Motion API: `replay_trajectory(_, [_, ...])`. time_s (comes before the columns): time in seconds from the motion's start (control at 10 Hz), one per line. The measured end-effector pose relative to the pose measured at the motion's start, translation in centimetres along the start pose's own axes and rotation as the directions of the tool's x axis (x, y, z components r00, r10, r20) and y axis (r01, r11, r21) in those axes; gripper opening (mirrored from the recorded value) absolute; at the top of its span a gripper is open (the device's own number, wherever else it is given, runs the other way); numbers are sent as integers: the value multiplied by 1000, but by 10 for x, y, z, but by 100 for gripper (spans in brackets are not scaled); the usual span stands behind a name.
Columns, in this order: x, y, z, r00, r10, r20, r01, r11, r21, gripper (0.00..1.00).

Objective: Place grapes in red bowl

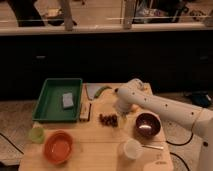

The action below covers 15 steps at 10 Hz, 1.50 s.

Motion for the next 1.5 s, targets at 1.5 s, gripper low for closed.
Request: replay_trajectory(1.5, [-3, 2, 23, 999, -26, 23, 26, 1000, -3, 80])
